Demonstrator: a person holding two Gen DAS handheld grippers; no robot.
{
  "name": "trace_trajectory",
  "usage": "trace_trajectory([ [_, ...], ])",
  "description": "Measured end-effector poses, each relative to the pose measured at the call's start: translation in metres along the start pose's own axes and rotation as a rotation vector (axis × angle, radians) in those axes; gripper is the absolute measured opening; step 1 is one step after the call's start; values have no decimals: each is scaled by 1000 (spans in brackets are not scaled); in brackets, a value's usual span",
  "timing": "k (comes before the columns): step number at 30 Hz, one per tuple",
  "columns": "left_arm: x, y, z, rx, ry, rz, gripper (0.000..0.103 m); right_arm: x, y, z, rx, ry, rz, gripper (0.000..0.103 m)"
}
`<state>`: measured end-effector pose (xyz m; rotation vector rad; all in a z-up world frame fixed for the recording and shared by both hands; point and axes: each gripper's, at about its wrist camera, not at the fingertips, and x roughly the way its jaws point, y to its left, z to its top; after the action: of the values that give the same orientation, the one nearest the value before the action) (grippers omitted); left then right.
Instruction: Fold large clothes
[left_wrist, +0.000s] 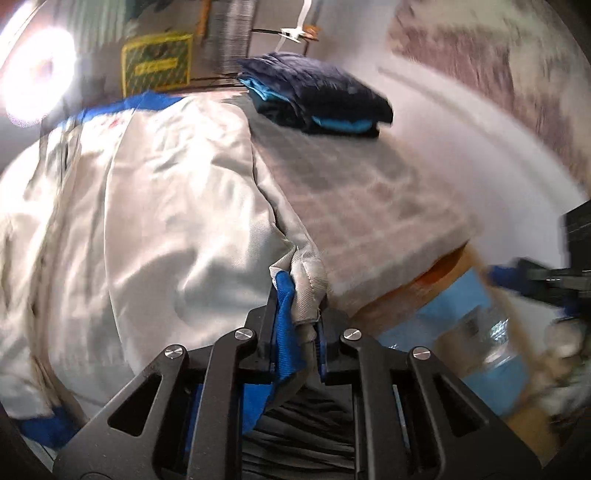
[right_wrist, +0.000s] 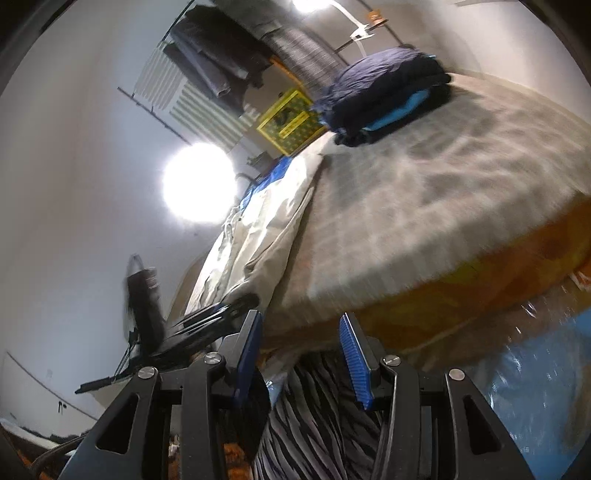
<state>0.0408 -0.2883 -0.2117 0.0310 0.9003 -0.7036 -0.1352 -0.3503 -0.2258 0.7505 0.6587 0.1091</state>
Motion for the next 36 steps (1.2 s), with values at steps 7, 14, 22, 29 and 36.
trace_trajectory([
  [7, -16, 22, 6, -121, -6, -90, 13, 80, 22, 71, -42, 46, 56, 61],
  [14, -18, 30, 8, -177, -2, -125, 13, 167, 10, 129, -14, 124, -6, 64],
  [22, -22, 49, 7, -270, -10, -184, 13, 261, -30, 181, 122, 169, -18, 64],
  [29, -17, 57, 5, -310, -8, -218, 13, 326, -36, 199, 181, 231, 22, 31],
  [36, -21, 81, -7, -410, -17, -258, 12, 338, 20, 214, -62, 260, -167, 4],
])
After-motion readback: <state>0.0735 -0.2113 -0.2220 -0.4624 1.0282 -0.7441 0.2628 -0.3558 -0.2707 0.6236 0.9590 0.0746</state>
